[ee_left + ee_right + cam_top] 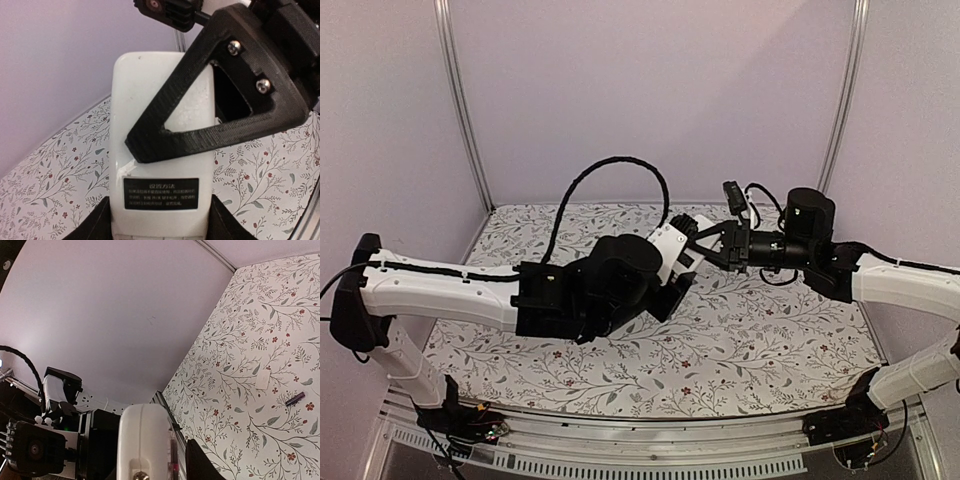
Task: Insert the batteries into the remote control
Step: Pass from the left arm to the right, then pick up the battery from the center of the board.
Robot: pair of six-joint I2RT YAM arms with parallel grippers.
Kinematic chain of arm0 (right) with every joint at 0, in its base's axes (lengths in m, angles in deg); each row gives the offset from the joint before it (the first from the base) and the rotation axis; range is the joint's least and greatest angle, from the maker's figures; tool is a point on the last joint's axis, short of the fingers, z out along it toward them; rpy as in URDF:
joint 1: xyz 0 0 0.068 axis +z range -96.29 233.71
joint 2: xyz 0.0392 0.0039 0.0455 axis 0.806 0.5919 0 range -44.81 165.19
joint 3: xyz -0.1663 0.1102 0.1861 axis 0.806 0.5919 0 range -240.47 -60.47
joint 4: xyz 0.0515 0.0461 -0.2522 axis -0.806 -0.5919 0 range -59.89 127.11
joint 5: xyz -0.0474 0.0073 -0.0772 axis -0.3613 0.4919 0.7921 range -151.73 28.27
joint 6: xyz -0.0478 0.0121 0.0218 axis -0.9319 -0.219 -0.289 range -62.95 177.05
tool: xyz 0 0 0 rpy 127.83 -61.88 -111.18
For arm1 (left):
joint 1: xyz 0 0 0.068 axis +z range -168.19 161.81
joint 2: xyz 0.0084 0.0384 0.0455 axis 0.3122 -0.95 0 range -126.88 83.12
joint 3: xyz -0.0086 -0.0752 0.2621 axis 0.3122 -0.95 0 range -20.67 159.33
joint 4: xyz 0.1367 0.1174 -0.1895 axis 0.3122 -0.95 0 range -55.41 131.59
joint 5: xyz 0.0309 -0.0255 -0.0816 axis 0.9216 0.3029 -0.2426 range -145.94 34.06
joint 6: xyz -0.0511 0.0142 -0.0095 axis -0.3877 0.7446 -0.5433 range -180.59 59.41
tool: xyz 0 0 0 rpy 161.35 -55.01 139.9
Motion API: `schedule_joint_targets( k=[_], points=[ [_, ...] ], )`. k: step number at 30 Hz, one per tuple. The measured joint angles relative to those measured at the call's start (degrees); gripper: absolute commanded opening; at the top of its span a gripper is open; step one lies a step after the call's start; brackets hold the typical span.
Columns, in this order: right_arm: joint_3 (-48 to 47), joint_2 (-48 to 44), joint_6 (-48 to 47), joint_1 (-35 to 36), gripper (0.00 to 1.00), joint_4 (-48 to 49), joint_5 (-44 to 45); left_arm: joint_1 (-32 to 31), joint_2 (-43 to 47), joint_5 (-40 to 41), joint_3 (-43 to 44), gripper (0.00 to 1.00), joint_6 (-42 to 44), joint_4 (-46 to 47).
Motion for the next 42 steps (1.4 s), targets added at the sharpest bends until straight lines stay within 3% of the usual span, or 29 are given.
schedule_joint_targets(
  k=[8,11,14,17,24,34,42],
  points=[
    [0.39,1.29,2.10,0.74,0.23,5.16,2.95,0.04,-0.42,2.38,0.79,0.32,-5.77,-0.07],
    [0.39,2.38,2.47,1.05,0.11,6.67,3.39,0.17,-0.59,2.93,0.81,0.34,-6.69,-0.26],
    [0.44,3.67,3.02,1.07,0.02,7.17,4.00,0.72,-0.74,2.89,0.83,0.56,-7.45,-1.11],
    [0.46,3.89,3.26,1.03,0.00,7.17,4.52,1.29,-0.81,1.70,0.81,0.73,-8.48,-1.25],
    [1.99,3.04,3.10,-1.11,0.00,4.50,4.24,3.72,3.74,-3.98,-1.90,0.87,-8.59,0.07],
    [3.89,-3.98,-3.30,-7.87,0.00,-5.81,-0.20,15.63,13.38,-18.88,-7.69,0.83,-9.60,-4.76],
    [3.74,-5.70,-11.74,-8.37,0.00,-16.57,-4.98,25.31,8.63,-27.10,-5.86,0.53,-10.97,-13.60]
  ],
)
